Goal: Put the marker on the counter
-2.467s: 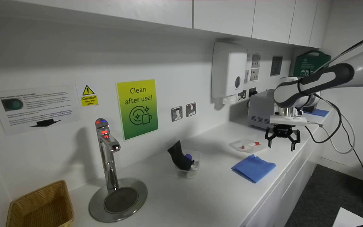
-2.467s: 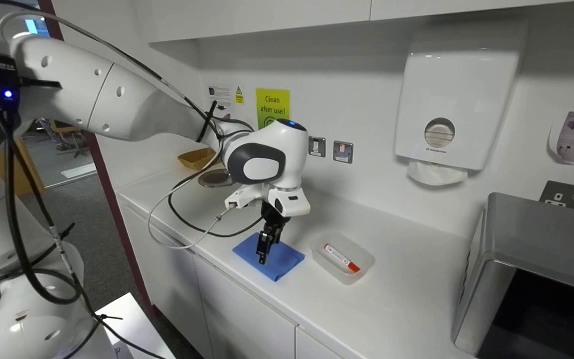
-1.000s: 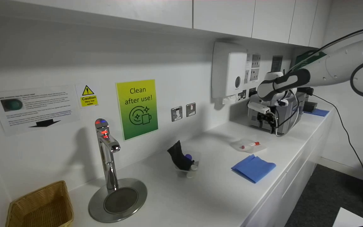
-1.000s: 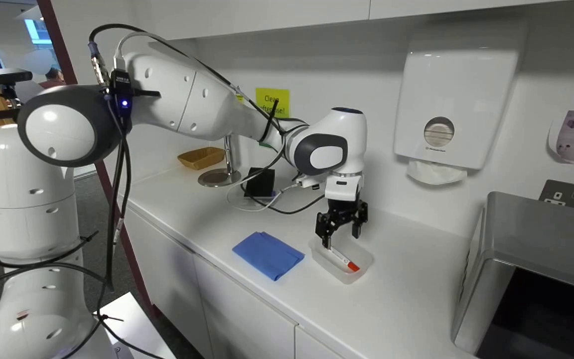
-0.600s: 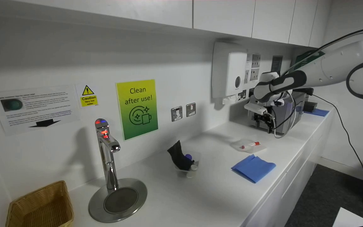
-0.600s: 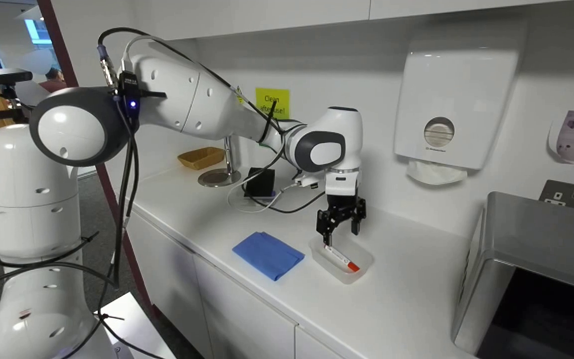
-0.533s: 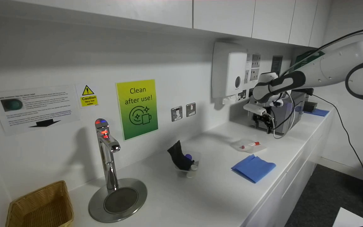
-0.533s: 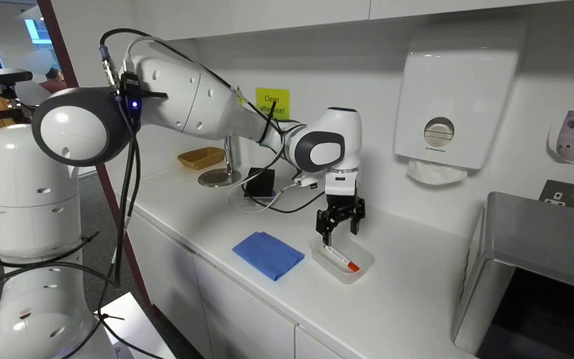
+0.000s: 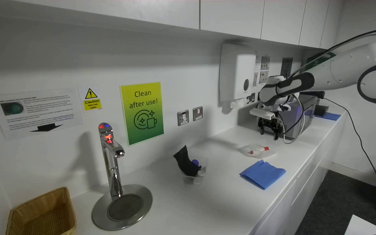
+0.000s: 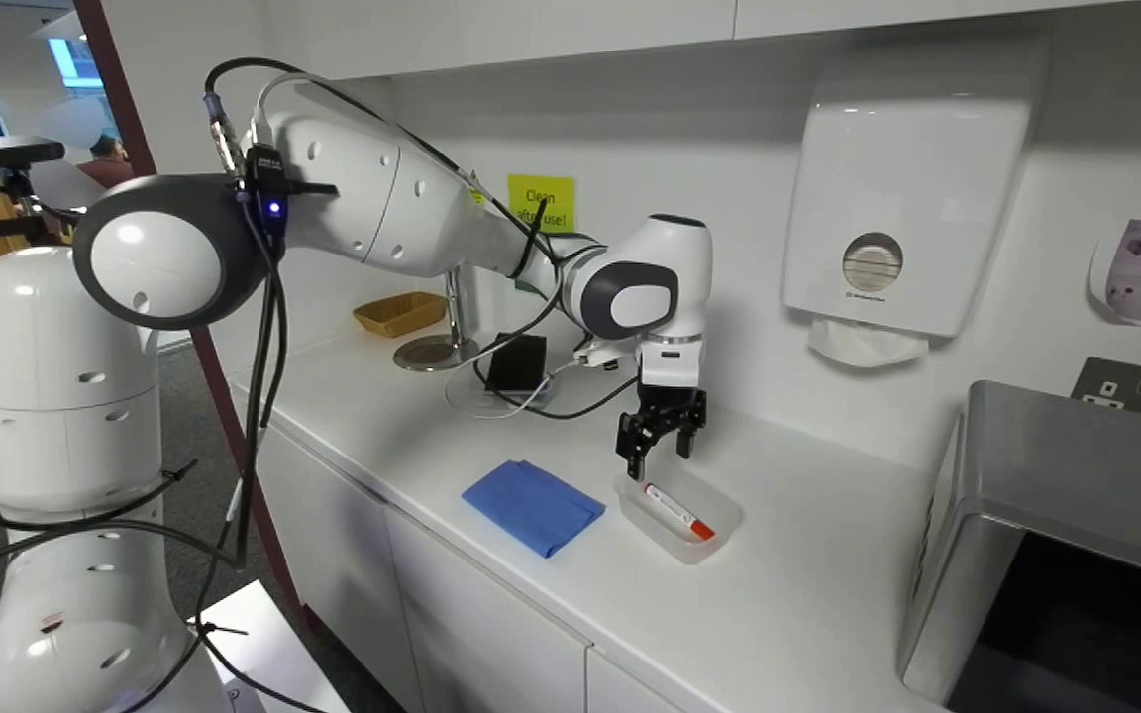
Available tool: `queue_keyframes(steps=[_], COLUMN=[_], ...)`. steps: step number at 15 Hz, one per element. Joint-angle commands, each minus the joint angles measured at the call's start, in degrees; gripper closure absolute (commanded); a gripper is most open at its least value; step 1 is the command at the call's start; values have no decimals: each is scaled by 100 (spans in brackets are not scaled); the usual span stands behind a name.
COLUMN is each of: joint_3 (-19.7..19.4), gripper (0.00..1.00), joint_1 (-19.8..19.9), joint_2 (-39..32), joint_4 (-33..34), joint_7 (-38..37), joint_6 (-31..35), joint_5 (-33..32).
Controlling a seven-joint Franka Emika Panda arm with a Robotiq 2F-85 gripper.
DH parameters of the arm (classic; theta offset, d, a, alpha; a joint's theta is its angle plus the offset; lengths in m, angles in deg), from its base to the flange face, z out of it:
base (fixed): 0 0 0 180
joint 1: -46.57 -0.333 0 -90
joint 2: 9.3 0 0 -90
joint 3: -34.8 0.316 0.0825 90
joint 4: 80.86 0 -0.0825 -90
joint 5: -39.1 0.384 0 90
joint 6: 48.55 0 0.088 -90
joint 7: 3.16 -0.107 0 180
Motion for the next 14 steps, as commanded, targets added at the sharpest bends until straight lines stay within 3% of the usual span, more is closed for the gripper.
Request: queue_keyframes(steps=[1, 9, 11, 14], joint_3=[-18, -23, -28, -32], gripper=[0, 0, 26, 35], joint_1=[-9, -50, -70, -103], joint_2=[-6, -207, -272, -339], joint_4=[16, 86, 114, 148], joint_7=[10, -169, -222, -320], joint_6=[-16, 17, 10, 9], joint_5=[7, -18, -30, -56])
